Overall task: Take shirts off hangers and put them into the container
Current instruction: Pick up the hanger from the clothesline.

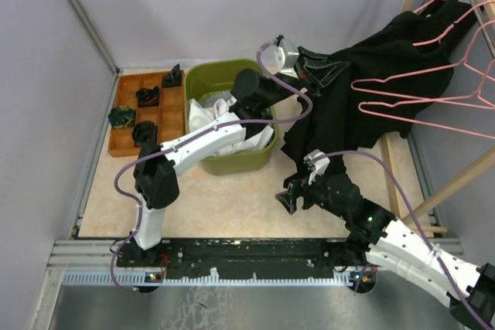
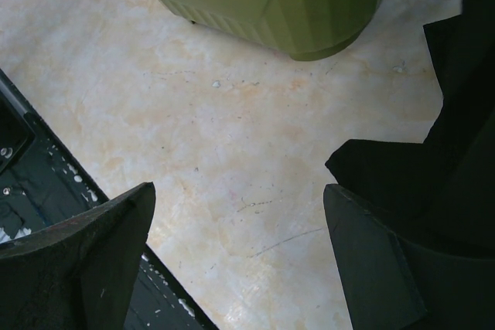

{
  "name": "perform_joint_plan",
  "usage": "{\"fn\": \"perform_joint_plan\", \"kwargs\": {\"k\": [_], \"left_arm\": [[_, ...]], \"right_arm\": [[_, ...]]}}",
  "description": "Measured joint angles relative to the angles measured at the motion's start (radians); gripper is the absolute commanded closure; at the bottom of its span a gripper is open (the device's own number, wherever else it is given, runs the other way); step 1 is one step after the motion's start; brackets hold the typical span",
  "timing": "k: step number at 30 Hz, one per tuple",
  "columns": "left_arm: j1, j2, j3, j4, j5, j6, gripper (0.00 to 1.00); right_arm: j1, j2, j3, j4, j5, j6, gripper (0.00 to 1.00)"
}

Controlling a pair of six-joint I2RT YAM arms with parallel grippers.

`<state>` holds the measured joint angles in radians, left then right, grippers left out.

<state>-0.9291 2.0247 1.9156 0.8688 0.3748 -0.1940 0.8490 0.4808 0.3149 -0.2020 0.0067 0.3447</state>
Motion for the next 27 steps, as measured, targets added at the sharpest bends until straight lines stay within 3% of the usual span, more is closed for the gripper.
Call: {"fn": "perform_joint_plan", "kwargs": {"k": [3,6,8,12,18,25,27], "left_arm": [[0.000,-0.013,-0.051,-0.036,0.001,0.023,0.96],[0.000,-0.011,-0.039,-0.124,0.005,0.047,0.82],[0.000,0.001,0.011,-0.208,0.010,0.064,0.79],[0.002,0.027,0.103,-0.340,0.025,0.088,0.62],[0.002,0.134,0.323,-0.514,0.084,0.105,0.53],[0.002,0.180,0.382,-0.594,0.132,0.096,0.58],[0.002,0.202,0.416,-0.609,0.142,0.089,0.69]], "right_arm": [[0.000,0.000,0.000,0.000,0.000,0.000,0.10],[0.000,0.000,0.000,0.000,0.000,0.000,0.10],[0.000,0.000,0.000,0.000,0.000,-0.001,0.10],[0.000,0.000,0.000,0.000,0.000,-0.001,0.10],[0.000,0.006,0.000,0.000,0.000,-0.002,0.10],[0.000,0.006,0.000,0.000,0.000,-0.002,0.09],[0.000,0.006,0.000,-0.001,0.000,-0.002,0.10]]}}
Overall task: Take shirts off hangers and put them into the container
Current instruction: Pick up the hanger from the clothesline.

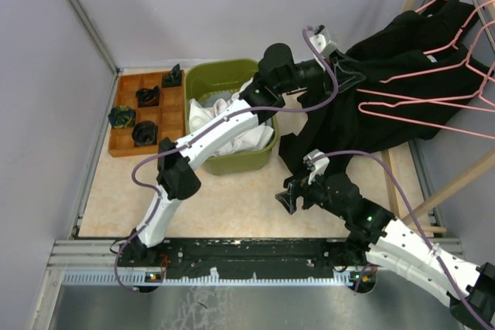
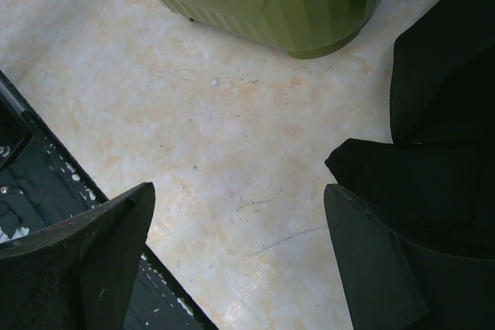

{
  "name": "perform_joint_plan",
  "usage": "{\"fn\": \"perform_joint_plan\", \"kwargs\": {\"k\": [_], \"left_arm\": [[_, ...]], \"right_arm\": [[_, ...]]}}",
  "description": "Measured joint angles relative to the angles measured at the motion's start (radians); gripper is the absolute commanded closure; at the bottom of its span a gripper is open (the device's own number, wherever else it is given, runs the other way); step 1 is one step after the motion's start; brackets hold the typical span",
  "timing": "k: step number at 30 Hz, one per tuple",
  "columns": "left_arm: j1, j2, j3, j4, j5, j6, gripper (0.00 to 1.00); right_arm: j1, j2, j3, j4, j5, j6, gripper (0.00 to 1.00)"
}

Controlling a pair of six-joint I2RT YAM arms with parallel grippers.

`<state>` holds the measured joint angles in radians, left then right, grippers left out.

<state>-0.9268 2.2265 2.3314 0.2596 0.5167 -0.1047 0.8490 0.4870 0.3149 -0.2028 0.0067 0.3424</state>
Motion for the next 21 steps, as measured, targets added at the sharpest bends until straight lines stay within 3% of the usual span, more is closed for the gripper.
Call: {"fn": "perform_joint_plan", "kwargs": {"k": [3,4,11,21], "left_arm": [[0.000,0.018,0.022,-0.003,0.005,-0.018,0.98],[0.000,0.025,0.031,-0.002,0.006,-0.025,1.00],[0.000,0.046,0.060,0.050,-0.006,-0.075,1.00],[0.005,0.045,0.057,0.290,-0.034,-0.126,1.00]], "right_arm": [[0.000,0.000,0.000,0.000,0.000,0.000,0.09],[0.000,0.000,0.000,0.000,0.000,0.000,0.09],[0.000,0.000,0.000,0.000,0.003,0.000,0.09],[0.000,0.001,0.000,0.000,0.012,0.000,0.09]]}}
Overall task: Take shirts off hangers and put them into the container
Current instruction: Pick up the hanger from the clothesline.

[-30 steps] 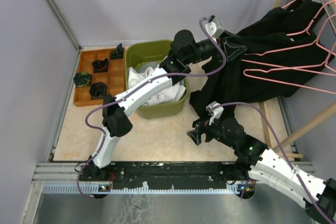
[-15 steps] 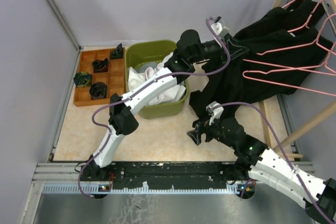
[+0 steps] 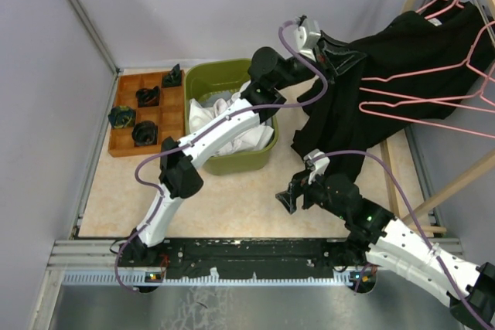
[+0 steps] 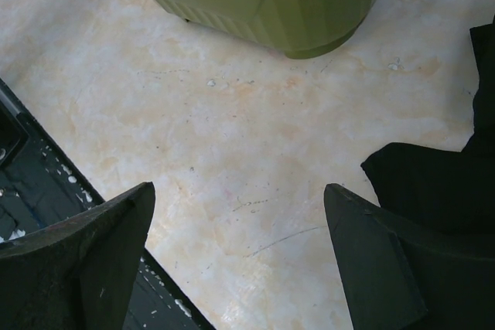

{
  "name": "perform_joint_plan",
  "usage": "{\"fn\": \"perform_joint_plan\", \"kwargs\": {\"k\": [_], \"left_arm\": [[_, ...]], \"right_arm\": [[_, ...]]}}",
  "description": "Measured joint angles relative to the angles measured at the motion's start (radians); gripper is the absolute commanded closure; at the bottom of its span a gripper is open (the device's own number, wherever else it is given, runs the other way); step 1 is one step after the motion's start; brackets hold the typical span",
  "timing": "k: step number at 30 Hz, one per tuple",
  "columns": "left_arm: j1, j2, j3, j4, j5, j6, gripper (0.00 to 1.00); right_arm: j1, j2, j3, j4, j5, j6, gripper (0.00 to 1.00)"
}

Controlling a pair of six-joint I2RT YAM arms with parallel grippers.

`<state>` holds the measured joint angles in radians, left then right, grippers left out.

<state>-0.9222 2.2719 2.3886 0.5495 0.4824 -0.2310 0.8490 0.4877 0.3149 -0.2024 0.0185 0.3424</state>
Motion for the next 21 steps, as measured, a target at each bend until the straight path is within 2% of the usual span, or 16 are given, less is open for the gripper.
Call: {"fn": "perform_joint_plan", "kwargs": {"k": [2,5,11,16,21], "left_arm": [[0.000,-0.012,-0.030,0.029,-0.003,-0.002,1.00],[0.000,-0.074,-0.167,0.071,-0.025,0.004,1.00],[0.004,-0.292,-0.562,0.156,-0.121,0.062,1.00],[0.014,-0.433,-0.830,0.356,-0.173,0.074,1.00],[0.015,-0.524,-0.993,0.476,-0.235,0.088,1.00]], "right_arm": [[0.000,0.003,0.000,0.000,0.000,0.000,0.09],[0.000,0.010,0.000,0.000,0.001,0.000,0.09],[0.000,0.013,0.000,0.001,0.004,0.000,0.09],[0.000,0.027,0.001,0.024,0.002,-0.002,0.09],[0.000,0.064,0.021,0.022,-0.006,-0.006,0.10]]}}
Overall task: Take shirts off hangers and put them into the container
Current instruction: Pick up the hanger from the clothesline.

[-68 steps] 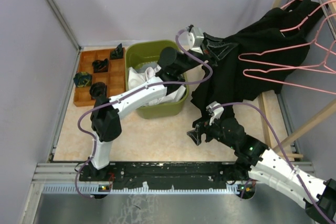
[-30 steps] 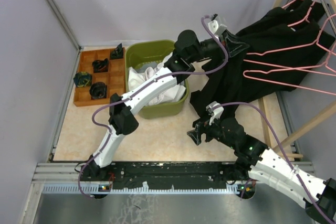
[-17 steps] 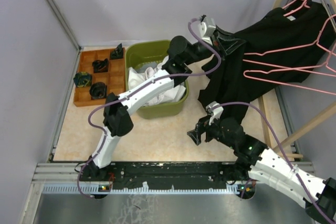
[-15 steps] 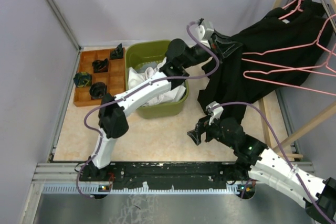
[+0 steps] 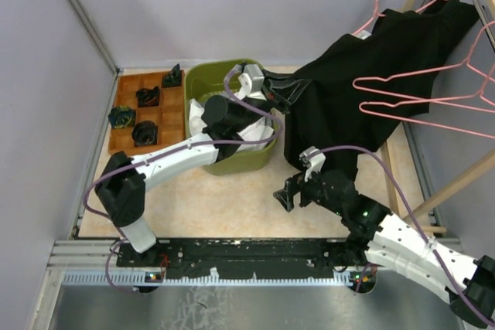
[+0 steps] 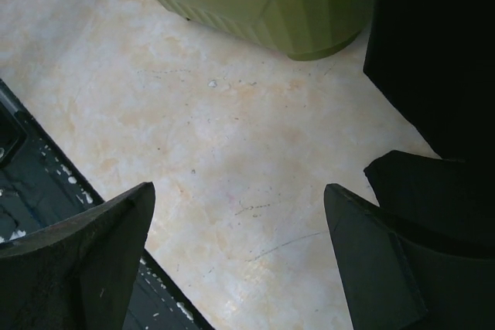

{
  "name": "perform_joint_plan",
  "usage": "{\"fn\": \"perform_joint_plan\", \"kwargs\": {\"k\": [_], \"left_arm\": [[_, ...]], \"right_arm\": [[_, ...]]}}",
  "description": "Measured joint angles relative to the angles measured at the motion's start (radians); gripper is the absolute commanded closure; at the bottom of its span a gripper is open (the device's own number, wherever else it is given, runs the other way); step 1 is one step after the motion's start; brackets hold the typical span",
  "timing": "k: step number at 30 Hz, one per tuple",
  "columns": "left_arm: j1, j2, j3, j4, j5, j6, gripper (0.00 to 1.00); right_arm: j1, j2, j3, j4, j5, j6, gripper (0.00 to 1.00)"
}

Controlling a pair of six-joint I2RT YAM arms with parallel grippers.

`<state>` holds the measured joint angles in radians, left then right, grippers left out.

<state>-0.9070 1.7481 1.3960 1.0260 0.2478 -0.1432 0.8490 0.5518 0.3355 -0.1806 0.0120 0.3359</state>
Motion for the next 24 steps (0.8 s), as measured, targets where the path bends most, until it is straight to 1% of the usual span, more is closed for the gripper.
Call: {"fn": "perform_joint_plan", "kwargs": {"k": [7,9,14,19,24], "left_arm": [[0.002,-0.181,-0.271,0.028,-0.105,0.088,1.00],[0.005,-0.224,-0.343,0.030,-0.119,0.099,1.00],[0.006,-0.351,-0.584,0.069,-0.186,0.090,1.00],[0.006,-0.434,-0.718,0.070,-0.210,0.075,1.00],[0.006,-0.535,-0.790,0.027,-0.213,0.077,1.00]], "right_arm": [[0.000,0.011,0.084,-0.010,-0.005,0.002,0.10],[0.000,0.011,0.114,-0.023,-0.003,0.006,0.10],[0.000,0.014,0.209,-0.056,0.003,0.019,0.14],[0.000,0.052,0.343,-0.121,0.099,0.077,0.14],[0.000,0.133,0.479,-0.174,0.162,0.126,0.14]]}}
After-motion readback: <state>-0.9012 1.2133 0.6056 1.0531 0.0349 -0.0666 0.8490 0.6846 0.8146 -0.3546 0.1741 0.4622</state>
